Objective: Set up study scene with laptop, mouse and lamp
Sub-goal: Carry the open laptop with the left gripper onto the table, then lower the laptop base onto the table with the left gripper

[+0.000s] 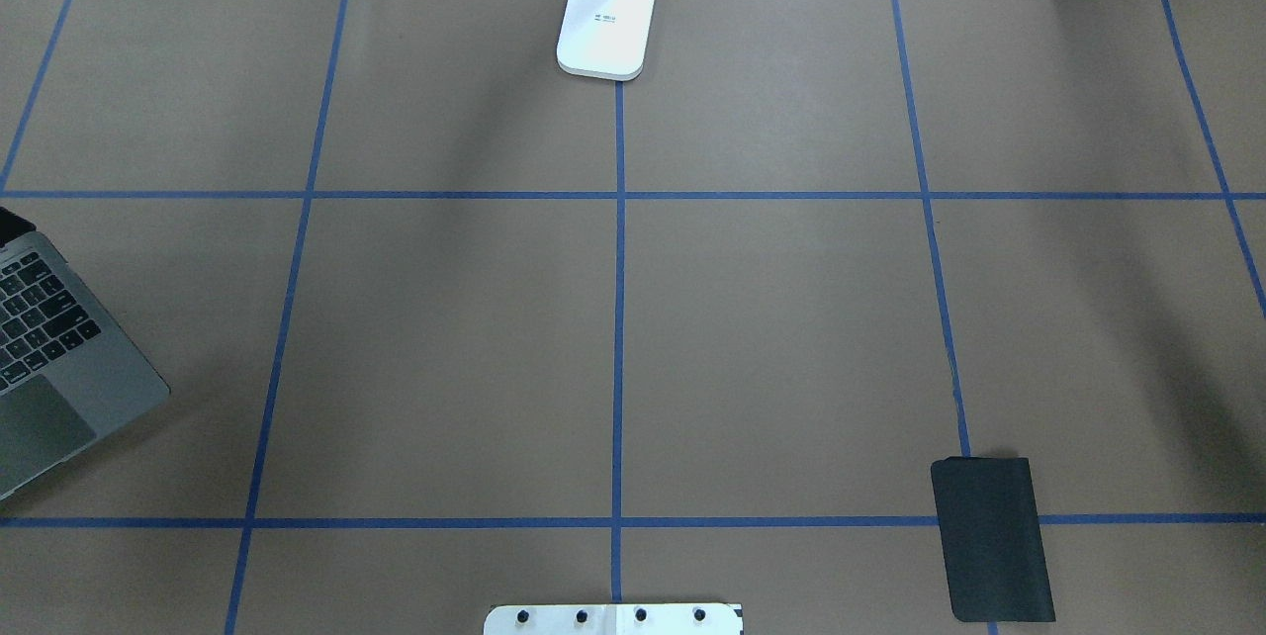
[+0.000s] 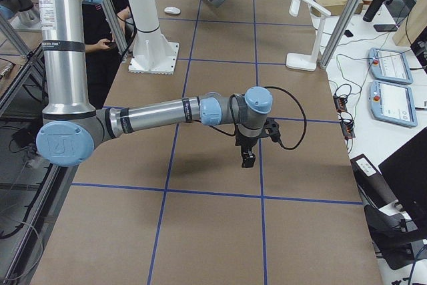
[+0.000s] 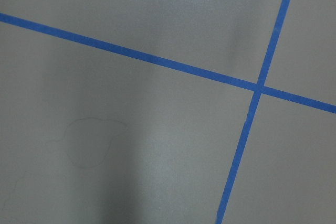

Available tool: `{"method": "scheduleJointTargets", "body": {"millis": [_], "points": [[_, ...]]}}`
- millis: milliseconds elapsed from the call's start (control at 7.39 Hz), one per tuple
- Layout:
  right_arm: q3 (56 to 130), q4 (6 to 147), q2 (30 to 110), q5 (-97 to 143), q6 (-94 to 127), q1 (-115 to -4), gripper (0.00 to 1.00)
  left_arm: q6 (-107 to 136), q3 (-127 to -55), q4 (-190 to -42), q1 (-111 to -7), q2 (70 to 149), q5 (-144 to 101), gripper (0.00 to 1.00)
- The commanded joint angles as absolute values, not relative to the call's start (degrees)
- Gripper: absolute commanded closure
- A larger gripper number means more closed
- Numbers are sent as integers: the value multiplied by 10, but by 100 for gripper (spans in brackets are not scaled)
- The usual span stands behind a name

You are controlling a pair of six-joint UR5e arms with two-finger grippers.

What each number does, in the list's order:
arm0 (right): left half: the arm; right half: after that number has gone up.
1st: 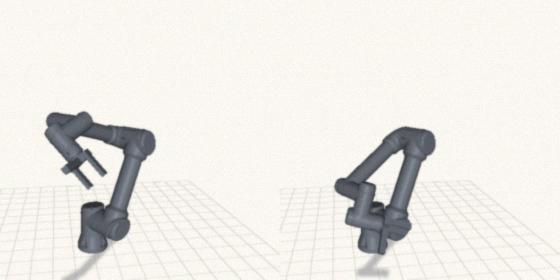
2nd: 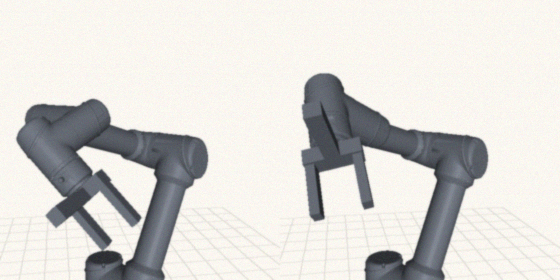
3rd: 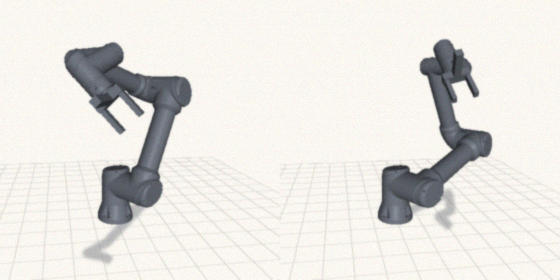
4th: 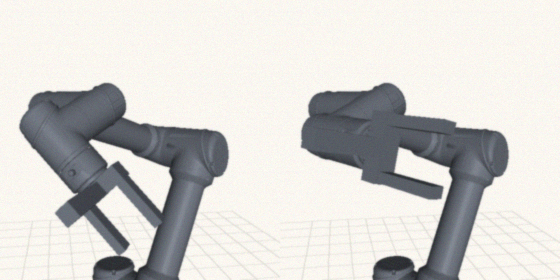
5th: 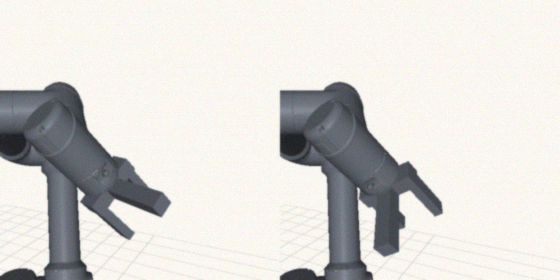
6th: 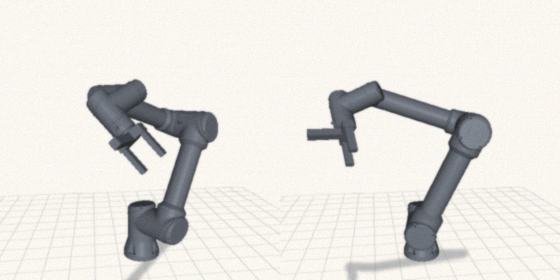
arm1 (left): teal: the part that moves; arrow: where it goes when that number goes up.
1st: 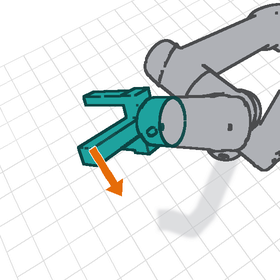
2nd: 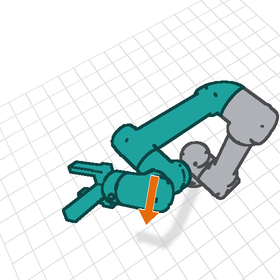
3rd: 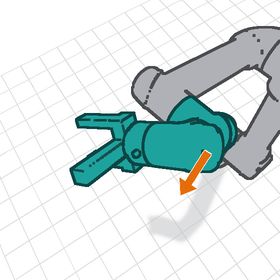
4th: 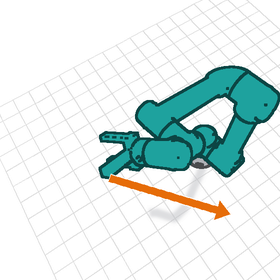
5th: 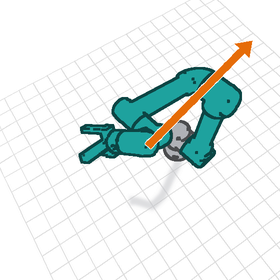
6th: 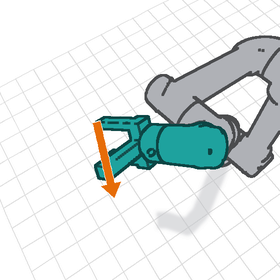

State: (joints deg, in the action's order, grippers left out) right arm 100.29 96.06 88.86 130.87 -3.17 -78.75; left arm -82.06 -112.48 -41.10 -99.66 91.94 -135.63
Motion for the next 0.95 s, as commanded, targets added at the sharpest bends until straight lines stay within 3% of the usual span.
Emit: {"method": "scheduleJointTargets", "body": {"millis": [0, 406, 812], "points": [[1005, 961, 889, 1309, -32, -787, 0, -795, -1091, -433, -991, 925, -1361, 100], [1005, 961, 888, 1309, -32, -786, 0, -762, -1026, -476, -986, 969, -1381, 100], [1005, 961, 888, 1309, -32, -785, 0, -730, -1020, -478, -982, 991, -1403, 100]]}}
